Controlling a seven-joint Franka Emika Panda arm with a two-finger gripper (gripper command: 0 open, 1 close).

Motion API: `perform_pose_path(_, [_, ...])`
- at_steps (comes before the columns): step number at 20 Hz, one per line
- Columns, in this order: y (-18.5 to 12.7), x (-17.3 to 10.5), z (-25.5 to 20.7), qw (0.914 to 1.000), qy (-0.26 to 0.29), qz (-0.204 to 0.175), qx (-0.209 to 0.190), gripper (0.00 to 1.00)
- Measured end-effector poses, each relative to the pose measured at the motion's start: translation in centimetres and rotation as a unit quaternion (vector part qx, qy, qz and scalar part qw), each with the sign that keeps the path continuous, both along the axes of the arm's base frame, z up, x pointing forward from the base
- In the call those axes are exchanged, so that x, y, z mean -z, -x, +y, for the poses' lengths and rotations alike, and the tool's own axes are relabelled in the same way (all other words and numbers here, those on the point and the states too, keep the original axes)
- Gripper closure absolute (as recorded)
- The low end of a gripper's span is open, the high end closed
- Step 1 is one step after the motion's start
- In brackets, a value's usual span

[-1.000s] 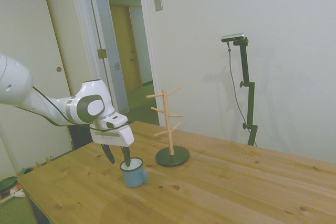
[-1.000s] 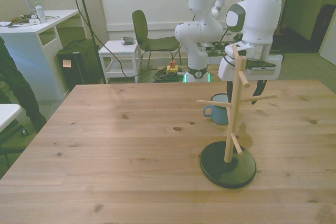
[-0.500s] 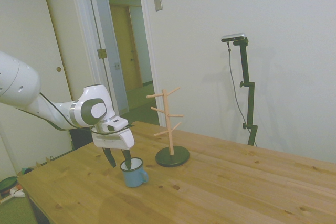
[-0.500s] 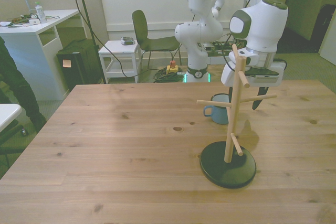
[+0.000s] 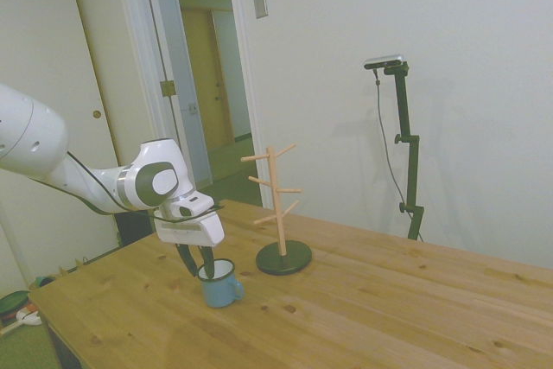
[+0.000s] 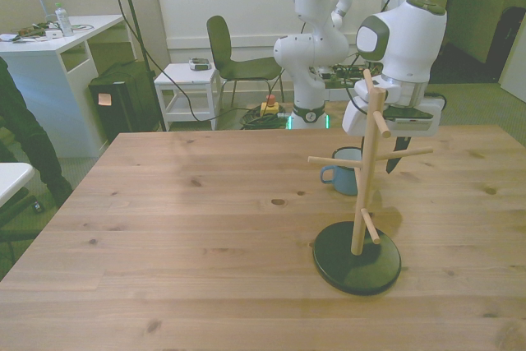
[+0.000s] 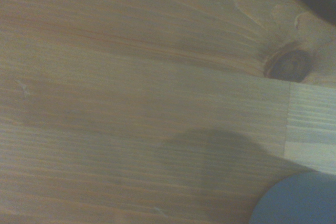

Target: Hang the mug

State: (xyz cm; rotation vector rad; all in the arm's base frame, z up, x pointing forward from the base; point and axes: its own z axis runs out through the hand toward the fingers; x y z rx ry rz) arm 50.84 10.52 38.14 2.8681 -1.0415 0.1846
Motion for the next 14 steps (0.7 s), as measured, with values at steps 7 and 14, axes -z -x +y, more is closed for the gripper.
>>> perform_pose_path(7, [0.05, 0.17, -0.29, 1.0, 0.0, 0.002, 0.003, 1.0])
perform_pose_path(14, [0.06, 0.26, -0.52, 1.0, 0.0, 0.003, 0.006, 1.0])
